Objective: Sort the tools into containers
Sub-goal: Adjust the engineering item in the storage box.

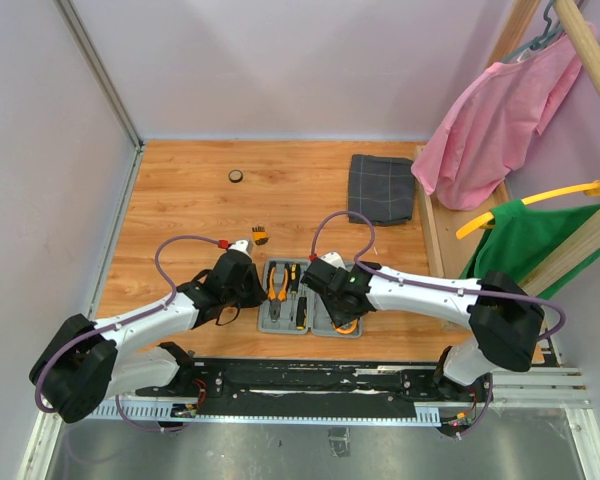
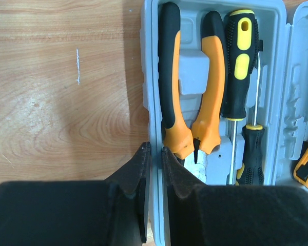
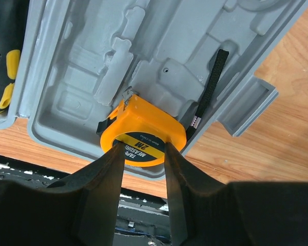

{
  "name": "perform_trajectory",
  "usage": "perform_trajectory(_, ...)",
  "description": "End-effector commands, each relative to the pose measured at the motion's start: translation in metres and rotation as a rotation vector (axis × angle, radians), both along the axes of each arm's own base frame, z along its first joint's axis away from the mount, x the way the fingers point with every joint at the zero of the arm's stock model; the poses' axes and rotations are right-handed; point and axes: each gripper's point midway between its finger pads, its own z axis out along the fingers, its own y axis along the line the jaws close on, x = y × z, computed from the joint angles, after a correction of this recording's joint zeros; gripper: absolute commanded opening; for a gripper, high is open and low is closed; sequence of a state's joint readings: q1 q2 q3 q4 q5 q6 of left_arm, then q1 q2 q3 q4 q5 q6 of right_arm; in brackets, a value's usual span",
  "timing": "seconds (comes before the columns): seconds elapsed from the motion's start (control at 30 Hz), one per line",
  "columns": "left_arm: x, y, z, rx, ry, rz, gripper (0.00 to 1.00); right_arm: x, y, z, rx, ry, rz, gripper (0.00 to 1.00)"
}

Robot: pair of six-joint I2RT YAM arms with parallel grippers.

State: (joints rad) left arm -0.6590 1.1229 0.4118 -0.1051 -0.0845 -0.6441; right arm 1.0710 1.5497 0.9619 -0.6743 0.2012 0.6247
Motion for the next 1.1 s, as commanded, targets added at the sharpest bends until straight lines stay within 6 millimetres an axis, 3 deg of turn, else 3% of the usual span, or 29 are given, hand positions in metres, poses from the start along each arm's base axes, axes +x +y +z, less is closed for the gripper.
perform_trajectory(0.0, -0.010, 0.004, -0.009, 0.034, 0.031, -0.029, 0.10, -0.016, -0.026, -0.039, -0.118, 0.099, -0.021, 0.37)
perform_trajectory(0.2, -0.009, 0.004, -0.007, 0.034, 0.024, -0.024, 0.10, 0.004, -0.018, -0.002, -0.034, -0.033, -0.035, 0.40)
perform_trajectory(0.33, -0.010, 0.006, -0.006, 0.037, 0.021, -0.022, 0.09, 0.017, -0.007, 0.027, 0.065, -0.128, -0.045, 0.49)
perform_trajectory(0.43, -0.009, 0.006, -0.005, 0.036, 0.018, -0.019, 0.09, 0.022, 0.001, 0.038, 0.135, -0.166, -0.075, 0.54)
perform_trajectory(0.67, -0.010, 0.005, -0.005, 0.033, 0.020, -0.020, 0.09, 0.017, 0.015, 0.027, 0.164, -0.158, -0.189, 0.56)
perform_trajectory(0.87, -0.010, 0.006, -0.005, 0.035, 0.019, -0.022, 0.09, 0.013, 0.010, 0.014, 0.059, -0.182, -0.197, 0.55)
perform_trajectory(1.07, -0.010, 0.006, -0.006, 0.034, 0.018, -0.023, 0.09, 0.010, 0.001, 0.011, -0.026, -0.189, -0.130, 0.44)
